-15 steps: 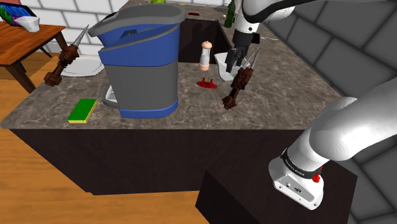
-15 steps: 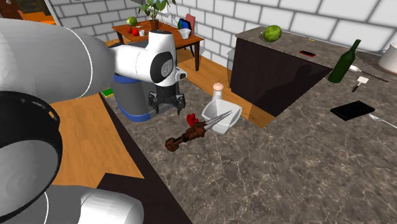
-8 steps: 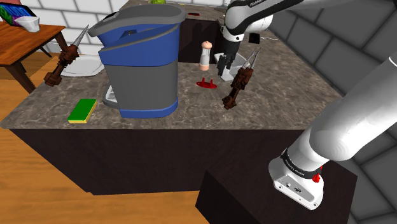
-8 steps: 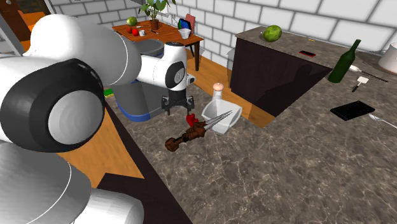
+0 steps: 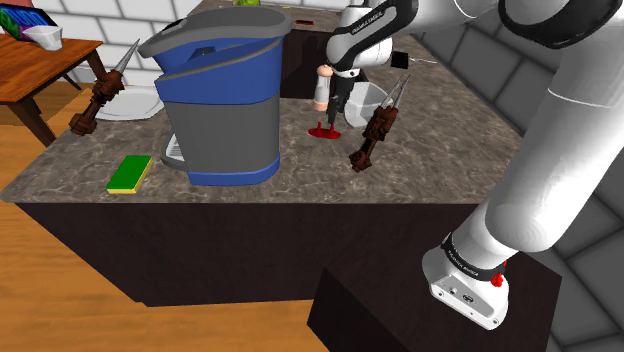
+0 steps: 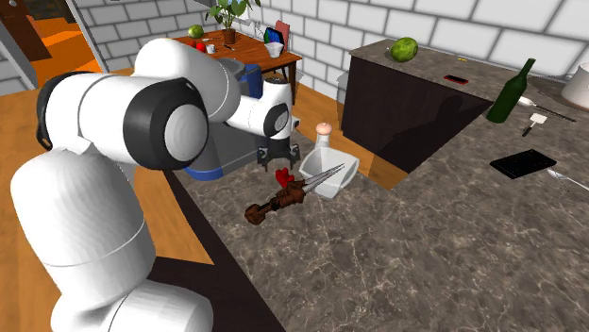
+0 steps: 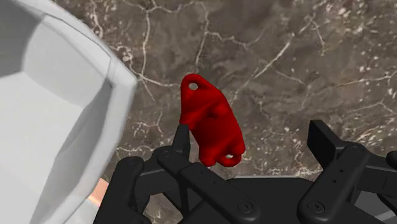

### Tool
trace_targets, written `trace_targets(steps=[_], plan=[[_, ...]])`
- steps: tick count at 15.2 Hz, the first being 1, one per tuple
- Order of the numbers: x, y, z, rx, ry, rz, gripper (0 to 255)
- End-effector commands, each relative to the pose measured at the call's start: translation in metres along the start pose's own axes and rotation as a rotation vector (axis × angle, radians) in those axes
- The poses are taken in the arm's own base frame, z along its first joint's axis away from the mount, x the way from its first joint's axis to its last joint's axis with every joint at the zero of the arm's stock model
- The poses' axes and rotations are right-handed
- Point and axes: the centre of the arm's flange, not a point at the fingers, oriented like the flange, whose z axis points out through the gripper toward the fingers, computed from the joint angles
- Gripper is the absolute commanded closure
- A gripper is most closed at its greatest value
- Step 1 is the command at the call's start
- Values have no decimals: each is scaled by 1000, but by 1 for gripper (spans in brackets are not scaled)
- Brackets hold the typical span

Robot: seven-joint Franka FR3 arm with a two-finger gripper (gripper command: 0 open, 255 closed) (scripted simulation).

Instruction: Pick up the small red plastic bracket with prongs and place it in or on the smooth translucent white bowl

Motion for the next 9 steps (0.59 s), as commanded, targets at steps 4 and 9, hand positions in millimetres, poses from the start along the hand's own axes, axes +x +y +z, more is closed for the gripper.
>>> trace_targets(steps=[4,9], plan=[[39,29,42,-10,1,-73,0],[41,31,65,-10,2,-76,0]])
